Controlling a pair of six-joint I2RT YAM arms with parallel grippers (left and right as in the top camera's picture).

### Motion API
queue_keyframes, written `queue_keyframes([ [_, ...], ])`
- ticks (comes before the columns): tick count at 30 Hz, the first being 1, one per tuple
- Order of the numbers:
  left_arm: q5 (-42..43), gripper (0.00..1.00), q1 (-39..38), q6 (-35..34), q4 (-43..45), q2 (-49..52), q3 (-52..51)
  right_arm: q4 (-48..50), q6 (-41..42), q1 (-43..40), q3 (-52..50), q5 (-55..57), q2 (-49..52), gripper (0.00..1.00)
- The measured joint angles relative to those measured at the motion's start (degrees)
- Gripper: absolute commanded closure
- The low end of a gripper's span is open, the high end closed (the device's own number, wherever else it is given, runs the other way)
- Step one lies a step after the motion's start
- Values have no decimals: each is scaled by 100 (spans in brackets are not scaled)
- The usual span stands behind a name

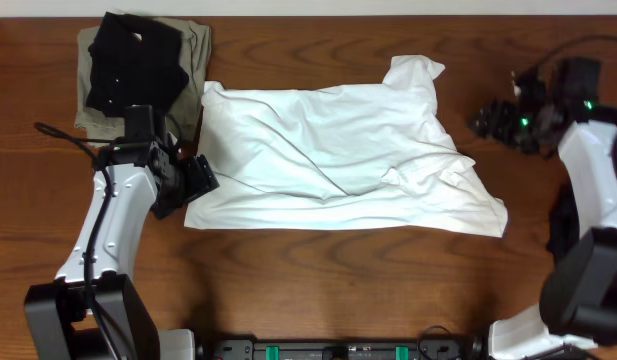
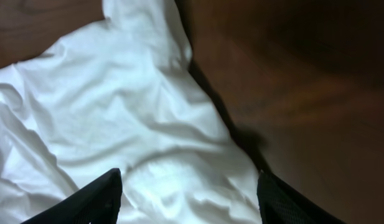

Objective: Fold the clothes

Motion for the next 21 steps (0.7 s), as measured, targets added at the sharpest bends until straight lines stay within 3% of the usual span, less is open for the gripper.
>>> queue_keyframes([
  [9, -2, 17, 0, -2, 22, 0, 0, -713, -24, 68, 1683, 192, 1572, 39],
  [18, 0, 17, 0, -2, 22, 0, 0, -800, -74, 70, 1792, 203, 2133, 45],
  [21, 0, 16, 0, -2, 22, 0, 0, -820, -133, 74, 1801, 203, 2225, 52],
])
